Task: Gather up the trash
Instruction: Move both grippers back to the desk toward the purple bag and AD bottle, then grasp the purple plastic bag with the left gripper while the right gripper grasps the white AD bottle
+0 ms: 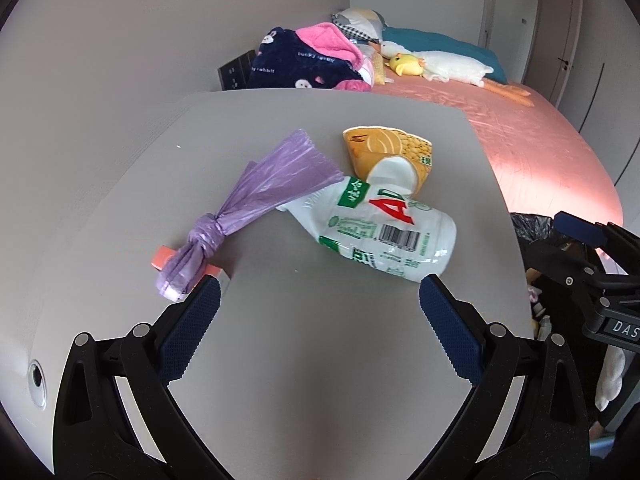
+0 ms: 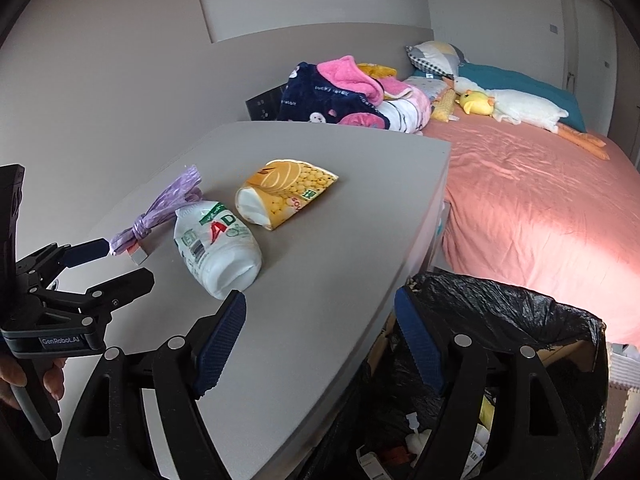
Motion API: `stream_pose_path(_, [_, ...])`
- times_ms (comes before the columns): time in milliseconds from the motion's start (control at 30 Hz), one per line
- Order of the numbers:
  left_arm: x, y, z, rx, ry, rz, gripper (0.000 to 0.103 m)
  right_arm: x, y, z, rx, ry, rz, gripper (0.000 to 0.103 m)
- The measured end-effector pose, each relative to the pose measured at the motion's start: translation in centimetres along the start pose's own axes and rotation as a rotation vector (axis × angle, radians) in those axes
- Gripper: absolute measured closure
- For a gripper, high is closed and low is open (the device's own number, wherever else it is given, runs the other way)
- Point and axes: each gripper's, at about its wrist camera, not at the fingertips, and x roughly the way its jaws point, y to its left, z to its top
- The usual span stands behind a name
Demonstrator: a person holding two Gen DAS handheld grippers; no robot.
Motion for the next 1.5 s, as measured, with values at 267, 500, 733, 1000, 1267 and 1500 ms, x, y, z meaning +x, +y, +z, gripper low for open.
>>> stream_pose_path(267, [1.8, 3.5, 0.4, -0.028, 0.022, 0.027, 0.024, 2.1, 2.7, 1.2, -0.08, 0.023, 0.056, 0.018])
stream_pose_path(500, [3.2, 5.7, 1.4, -0.022, 0.033, 0.056, 0.029, 4.1, 4.7, 2.2, -0.139, 0.042, 0.076, 0.018])
stream_pose_path(733, [4.4, 6.7, 2.5, 0.013, 0.045, 0.063, 0.029, 6.2, 6.7, 3.2, -0.212, 0.053, 0.098, 0.018])
stream_pose_path(1000, [4.3, 7.3, 2.9, 0.063, 0.057, 0.075, 0.029, 8.9, 8.4, 3.5, -0.284, 0.081, 0.121, 0.018])
stream_pose_path(1267, [4.9, 8.2, 3.4, 0.085, 0.054, 0.108, 0.029, 10.3, 8.7, 3.5, -0.298, 0.133, 0.138, 0.03])
stream_pose_path(1500, [6.4, 8.4, 3.8, 0.116, 0.067, 0.099, 0.03, 10.5, 8.8, 3.5, -0.312, 0.135, 0.124, 0.033])
